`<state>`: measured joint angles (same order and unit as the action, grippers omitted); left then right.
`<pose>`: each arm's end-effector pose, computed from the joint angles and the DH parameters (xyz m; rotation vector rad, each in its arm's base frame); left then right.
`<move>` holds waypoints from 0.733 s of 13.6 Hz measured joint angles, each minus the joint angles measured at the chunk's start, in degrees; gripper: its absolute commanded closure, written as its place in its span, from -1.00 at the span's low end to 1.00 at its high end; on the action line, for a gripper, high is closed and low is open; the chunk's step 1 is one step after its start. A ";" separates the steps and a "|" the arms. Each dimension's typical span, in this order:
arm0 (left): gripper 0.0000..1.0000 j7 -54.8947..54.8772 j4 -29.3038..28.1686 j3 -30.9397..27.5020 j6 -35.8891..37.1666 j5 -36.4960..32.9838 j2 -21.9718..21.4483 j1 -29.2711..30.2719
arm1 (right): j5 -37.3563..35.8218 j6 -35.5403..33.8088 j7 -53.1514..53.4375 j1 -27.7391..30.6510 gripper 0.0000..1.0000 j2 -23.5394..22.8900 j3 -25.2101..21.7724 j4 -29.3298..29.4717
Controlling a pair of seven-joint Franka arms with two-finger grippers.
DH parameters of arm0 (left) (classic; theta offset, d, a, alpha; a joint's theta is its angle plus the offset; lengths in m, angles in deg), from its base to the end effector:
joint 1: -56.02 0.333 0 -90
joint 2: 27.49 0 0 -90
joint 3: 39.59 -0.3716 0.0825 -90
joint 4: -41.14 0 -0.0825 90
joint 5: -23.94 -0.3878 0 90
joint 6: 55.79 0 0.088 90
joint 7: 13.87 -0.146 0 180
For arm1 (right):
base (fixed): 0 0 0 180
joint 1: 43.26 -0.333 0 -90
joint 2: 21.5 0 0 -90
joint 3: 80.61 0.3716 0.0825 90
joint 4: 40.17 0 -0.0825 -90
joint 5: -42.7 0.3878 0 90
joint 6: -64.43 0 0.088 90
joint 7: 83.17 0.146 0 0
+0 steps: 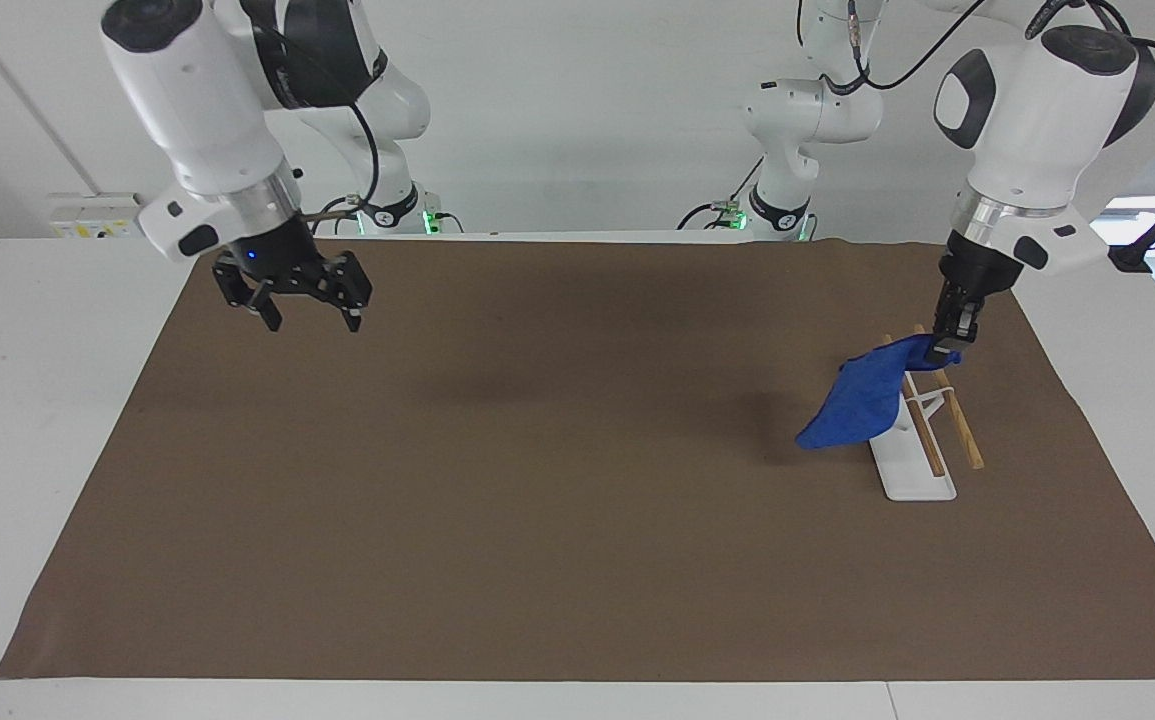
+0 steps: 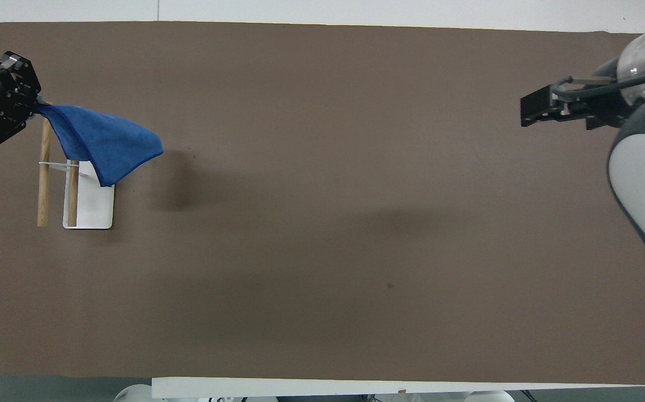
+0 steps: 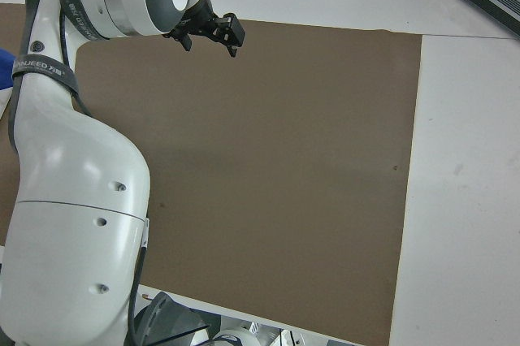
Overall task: Right arm passes towel to left arm to hang
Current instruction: 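Open the right gripper and withdraw it while the left gripper lifts the towel, then drape the towel over the white rack's rod with the left gripper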
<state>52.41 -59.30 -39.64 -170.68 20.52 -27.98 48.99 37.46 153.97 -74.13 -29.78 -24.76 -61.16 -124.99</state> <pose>0.5945 -0.0670 0.6013 2.6289 1.4653 0.3683 0.5779 0.0406 0.6532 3.0717 -0.0867 0.0582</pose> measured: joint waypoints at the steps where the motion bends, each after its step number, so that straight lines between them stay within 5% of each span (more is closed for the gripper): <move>1: 1.00 -2.70 -0.02 -0.03 -1.25 -0.02 0.20 2.17 | -2.43 -2.97 -0.69 0.57 -1.00 0.53 0.01 1.59; 6: 1.00 -18.40 -5.89 -0.17 -7.63 0.05 0.01 12.93 | 0.49 -9.43 -12.67 5.54 -1.00 0.22 -3.98 3.32; 10: 1.00 -21.17 -9.56 -0.15 -11.07 0.22 -0.43 15.65 | 1.78 -10.65 -13.92 -10.04 -1.00 1.42 -21.31 3.26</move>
<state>31.24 -68.86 -39.79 -181.75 20.74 -28.41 64.63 39.23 143.32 -88.05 -39.81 -23.34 -82.47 -121.74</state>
